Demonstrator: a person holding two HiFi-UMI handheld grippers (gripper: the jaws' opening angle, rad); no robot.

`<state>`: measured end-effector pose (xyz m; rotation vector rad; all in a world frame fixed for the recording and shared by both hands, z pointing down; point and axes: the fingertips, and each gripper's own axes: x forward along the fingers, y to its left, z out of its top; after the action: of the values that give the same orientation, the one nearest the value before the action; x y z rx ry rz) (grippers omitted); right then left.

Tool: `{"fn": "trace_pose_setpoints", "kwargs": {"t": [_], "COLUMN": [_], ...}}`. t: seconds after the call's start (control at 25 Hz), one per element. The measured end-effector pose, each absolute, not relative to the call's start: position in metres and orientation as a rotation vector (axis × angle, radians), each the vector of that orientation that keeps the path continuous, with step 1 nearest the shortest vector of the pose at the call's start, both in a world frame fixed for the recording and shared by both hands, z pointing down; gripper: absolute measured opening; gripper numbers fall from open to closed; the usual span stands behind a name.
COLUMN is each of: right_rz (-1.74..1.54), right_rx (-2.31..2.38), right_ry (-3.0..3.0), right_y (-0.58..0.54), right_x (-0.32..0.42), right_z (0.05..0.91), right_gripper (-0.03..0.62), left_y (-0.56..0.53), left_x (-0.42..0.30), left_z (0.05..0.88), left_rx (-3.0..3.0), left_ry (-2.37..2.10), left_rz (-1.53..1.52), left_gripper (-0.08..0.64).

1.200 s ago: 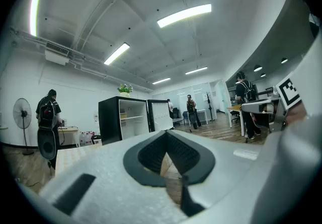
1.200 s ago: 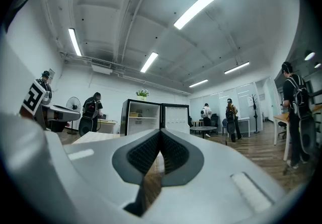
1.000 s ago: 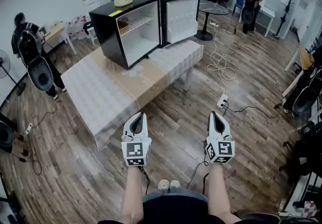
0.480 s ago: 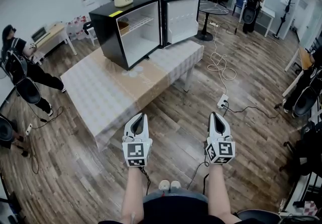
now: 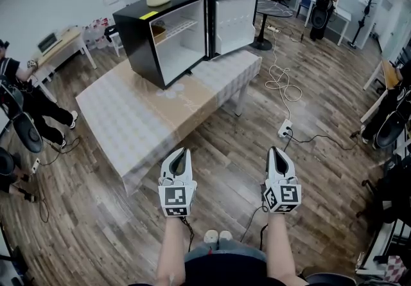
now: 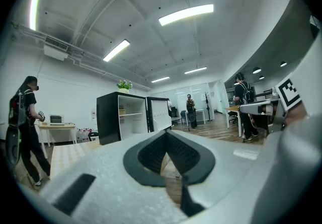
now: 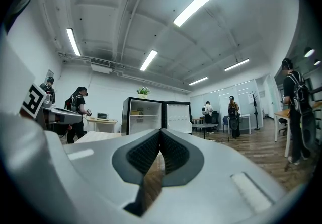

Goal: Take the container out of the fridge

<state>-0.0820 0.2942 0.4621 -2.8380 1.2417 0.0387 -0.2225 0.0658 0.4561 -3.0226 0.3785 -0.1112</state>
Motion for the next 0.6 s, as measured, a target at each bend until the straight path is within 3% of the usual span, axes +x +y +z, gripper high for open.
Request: {"fn": "trace_pose_setpoints", "kwargs": {"t": [0.12, 0.2, 0.6], "right_rz": [0.034, 0.036, 0.065], "right_rx": [-2.853, -2.861, -2.852], "right_ry": [1.237, 1.232, 1.222], "right_y": [0.291, 0.290, 0.276], "right_x": [-0.084, -0.085, -0.076], "right_z": [0.463, 0.462, 0.459], "right_gripper": [0.008, 0.008, 0.008], "left_y": [0.063, 0.062, 0.042], "left_x": [-0.223, -0.222, -0.212], "left_z": [0.458, 0.460, 0.451], "left_rx": [-3.071, -3.087, -3.097], "left_ry": [0.353, 0.329, 0.348], "left_rz": [-0.084, -0.083, -0.009], "left_gripper": [0.016, 0.074, 0.228]}}
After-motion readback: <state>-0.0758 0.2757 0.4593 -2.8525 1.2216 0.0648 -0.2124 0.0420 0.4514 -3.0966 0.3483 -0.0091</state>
